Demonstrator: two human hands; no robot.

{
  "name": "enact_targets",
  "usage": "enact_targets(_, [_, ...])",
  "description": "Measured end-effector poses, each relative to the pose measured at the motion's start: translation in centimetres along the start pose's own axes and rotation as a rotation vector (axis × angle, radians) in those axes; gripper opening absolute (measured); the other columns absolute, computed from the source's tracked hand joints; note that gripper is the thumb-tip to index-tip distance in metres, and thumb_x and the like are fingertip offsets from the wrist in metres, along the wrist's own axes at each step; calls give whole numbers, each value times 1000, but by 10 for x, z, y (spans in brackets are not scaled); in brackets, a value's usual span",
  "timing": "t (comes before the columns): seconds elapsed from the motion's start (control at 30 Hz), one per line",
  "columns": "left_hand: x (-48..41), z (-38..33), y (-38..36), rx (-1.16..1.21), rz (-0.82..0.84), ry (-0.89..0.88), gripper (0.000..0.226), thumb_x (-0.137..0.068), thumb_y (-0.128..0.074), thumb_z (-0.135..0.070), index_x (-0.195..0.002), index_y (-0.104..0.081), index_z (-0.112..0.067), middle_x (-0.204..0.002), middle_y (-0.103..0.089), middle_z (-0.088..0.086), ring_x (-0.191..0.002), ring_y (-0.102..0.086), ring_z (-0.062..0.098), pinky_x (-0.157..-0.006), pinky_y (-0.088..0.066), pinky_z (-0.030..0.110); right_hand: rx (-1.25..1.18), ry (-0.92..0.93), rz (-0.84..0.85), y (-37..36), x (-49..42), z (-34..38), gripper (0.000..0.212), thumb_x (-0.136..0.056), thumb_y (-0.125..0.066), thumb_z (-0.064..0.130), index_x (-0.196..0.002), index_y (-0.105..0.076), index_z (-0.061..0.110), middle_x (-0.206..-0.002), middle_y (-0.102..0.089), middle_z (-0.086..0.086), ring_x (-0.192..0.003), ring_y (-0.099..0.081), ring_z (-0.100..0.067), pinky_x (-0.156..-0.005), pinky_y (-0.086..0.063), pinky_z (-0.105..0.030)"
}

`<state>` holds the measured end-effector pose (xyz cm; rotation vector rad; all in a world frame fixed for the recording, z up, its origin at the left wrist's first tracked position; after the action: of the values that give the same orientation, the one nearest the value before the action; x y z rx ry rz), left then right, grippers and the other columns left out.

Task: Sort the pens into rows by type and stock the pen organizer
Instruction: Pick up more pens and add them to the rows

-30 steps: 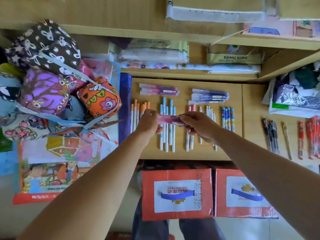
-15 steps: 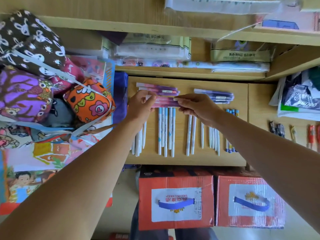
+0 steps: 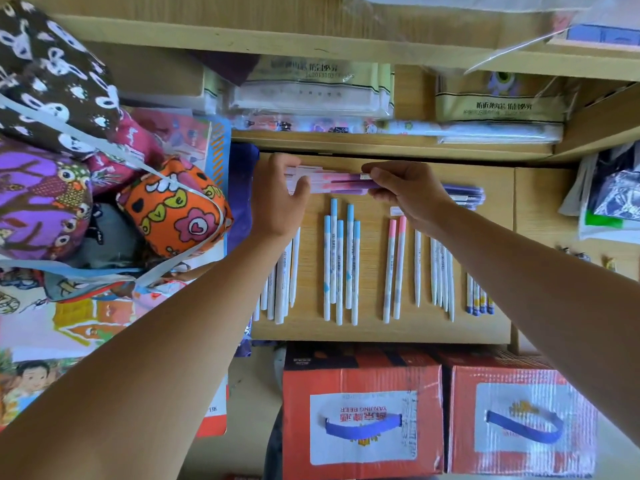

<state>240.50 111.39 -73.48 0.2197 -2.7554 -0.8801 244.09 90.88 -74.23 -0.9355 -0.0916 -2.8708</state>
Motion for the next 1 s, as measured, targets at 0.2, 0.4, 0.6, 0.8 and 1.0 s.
enact_targets(0.2, [-5, 16, 1, -277, 1, -119, 48, -79, -51, -4, -127, -55, -4, -130, -54, 18, -122, -49, 35, -102, -37, 43, 42, 33, 6, -13, -7, -3, 23, -93, -57, 5, -115, -64, 9, -88, -68, -8, -74, -63, -15, -75, -56, -20])
enact_targets(0.4, [-11, 26, -7, -456, 210, -205, 58, -84, -60, -7, -139, -47, -16, -146, -41, 16, -135, -36, 33, -108, -34, 44, 382, 176, -69, -26, -10, -9, 23, -91, -62, 11, -111, -70, 17, -87, -69, -4, -67, -61, -10, -73, -54, -23])
enact_targets(0.6, [-11, 31, -10, -536, 174, -281, 56, -81, -65, -7, -134, -51, -16, -136, -48, 12, -126, -43, 33, -97, -43, 45, 651, 461, -182, -31, -6, -15, 28, -85, -67, 11, -112, -70, 13, -98, -57, -2, -78, -55, -3, -75, -39, -1])
enact_targets(0.8, [-12, 30, -9, -573, 166, -296, 56, -81, -69, -10, -134, -52, -18, -135, -47, 10, -124, -43, 33, -96, -43, 44, 758, 508, -228, -31, -7, -21, 29, -79, -66, 21, -107, -73, 15, -97, -61, -6, -95, -51, -23, -87, -40, -25])
enact_targets(1.0, [-13, 30, -10, -583, 197, -278, 61, -80, -66, -12, -138, -48, -20, -144, -41, 8, -131, -38, 31, -98, -38, 45, 918, 489, -232, -27, -8, -22, 50, -75, -58, 43, -120, -66, 21, -115, -55, -9, -106, -46, -30, -88, -36, -36])
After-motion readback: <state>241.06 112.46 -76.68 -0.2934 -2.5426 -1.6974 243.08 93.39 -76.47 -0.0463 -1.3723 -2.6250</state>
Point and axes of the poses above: each hand's wrist, its own x-axis away from the middle knuckle, its own y-axis out of the back of the hand, z = x × y, the point moved 2 cm from there along -x, towards the middle knuckle
